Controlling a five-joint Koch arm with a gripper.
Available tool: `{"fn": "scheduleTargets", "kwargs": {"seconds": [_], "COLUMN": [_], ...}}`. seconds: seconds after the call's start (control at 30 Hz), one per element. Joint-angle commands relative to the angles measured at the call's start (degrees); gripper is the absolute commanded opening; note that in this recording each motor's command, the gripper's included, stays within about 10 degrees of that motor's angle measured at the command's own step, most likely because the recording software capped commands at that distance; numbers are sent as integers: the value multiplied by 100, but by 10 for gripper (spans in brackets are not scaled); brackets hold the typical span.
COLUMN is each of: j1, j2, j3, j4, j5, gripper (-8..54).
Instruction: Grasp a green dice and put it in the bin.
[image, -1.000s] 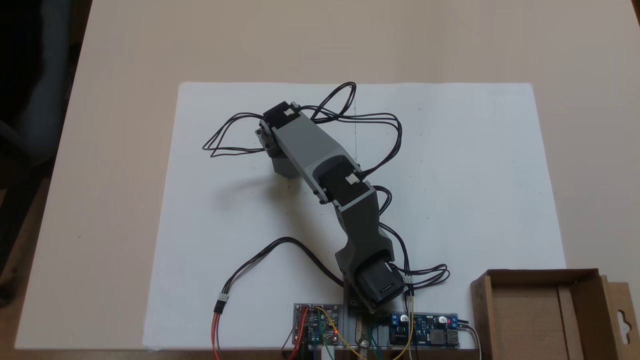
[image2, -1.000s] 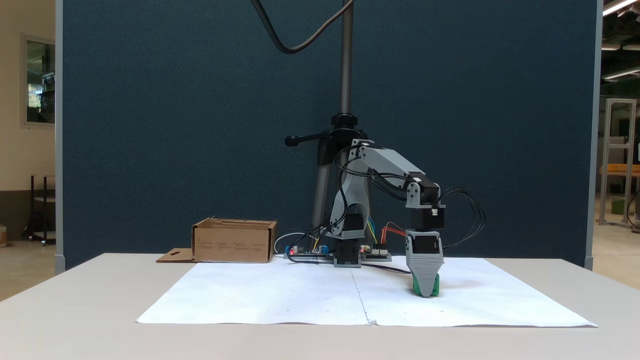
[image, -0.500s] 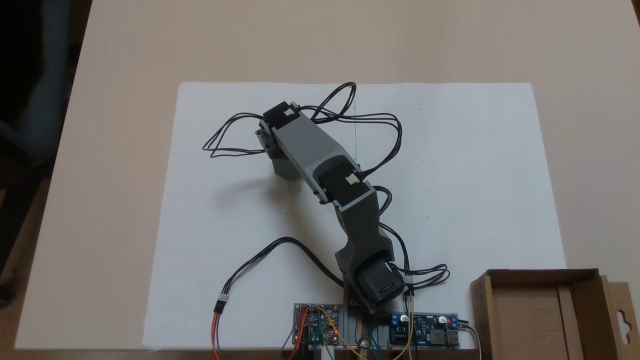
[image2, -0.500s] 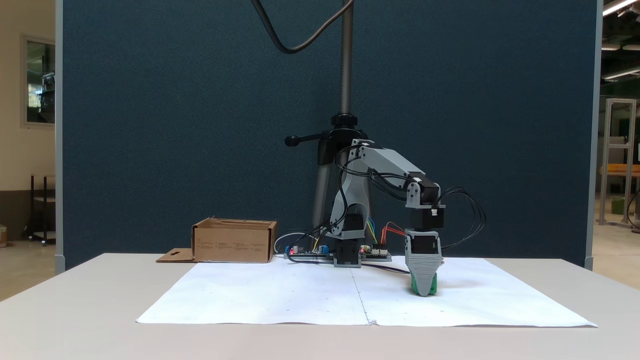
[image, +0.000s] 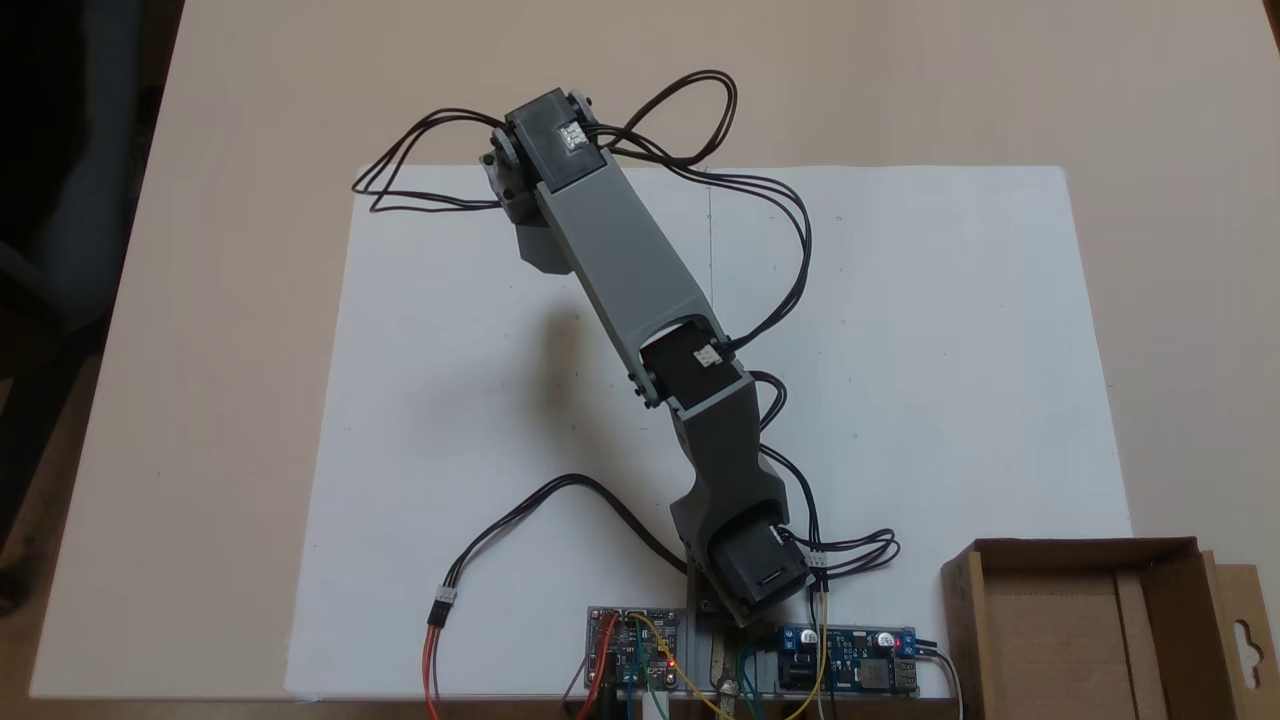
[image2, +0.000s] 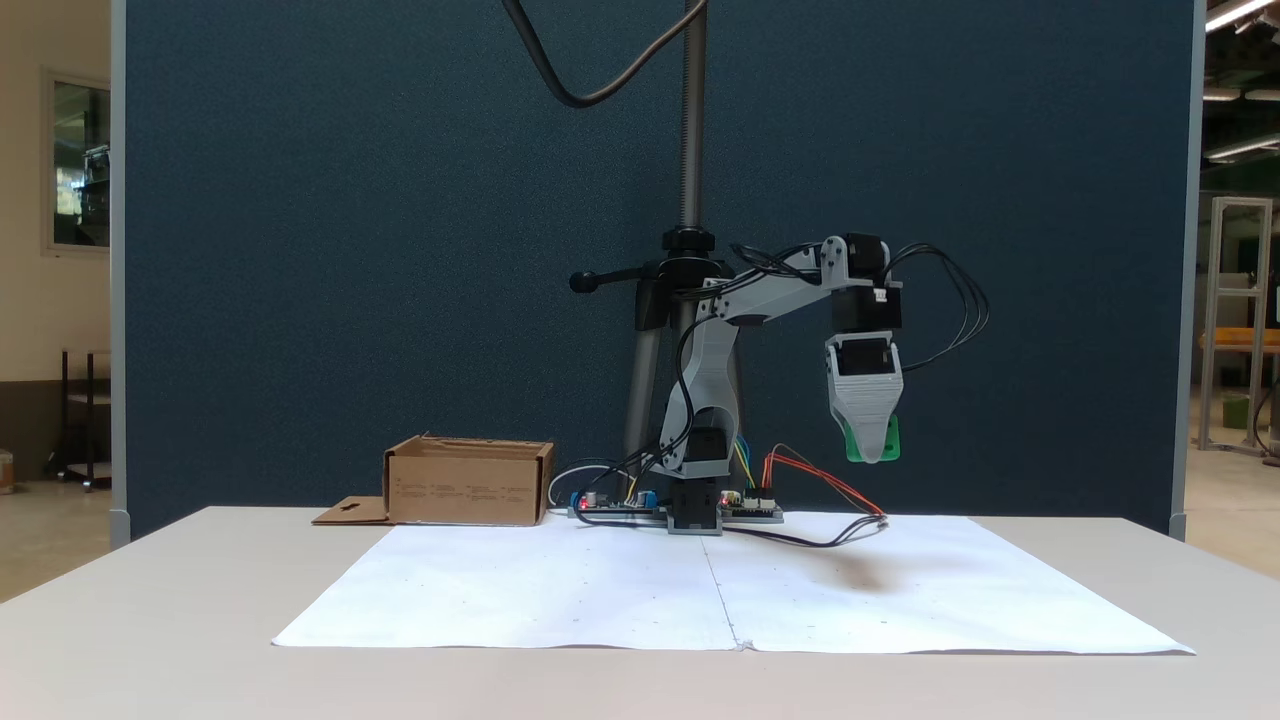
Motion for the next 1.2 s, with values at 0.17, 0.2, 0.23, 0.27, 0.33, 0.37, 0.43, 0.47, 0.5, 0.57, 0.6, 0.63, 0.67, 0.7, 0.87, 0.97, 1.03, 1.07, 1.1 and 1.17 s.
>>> {"fn": "scheduleTargets", "kwargs": {"seconds": [0.17,0.2,0.23,0.27,0.33,0.37,0.43,0.47,0.5,0.57,0.6,0.63,0.67,0.7,0.87,0.97,1.03,1.07,1.1,1.17], "j1": [-35,18,281,404,940,1151,1811,2276,2514,3050,3568,3823,4623,5096,6801,7970,8569,9062,9343,9923], "j2": [229,229,308,334,483,536,694,791,817,923,984,1037,1151,1160,1160,1160,1160,1160,1160,1160], "j3": [-615,-615,-615,-615,-606,-606,-606,-606,-606,-606,-606,-606,-606,-606,-606,-606,-606,-606,-606,-606], "j4": [729,721,721,712,703,703,694,686,686,686,686,686,686,686,686,686,686,686,686,694], "j5": [378,378,229,176,-176,-316,-668,-940,-1099,-1343,-1712,-1890,-2303,-2593,-3437,-3858,-4131,-4377,-4518,-4799], "gripper": [148,147,147,147,146,146,146,146,146,146,146,146,146,146,147,146,147,146,146,146]}}
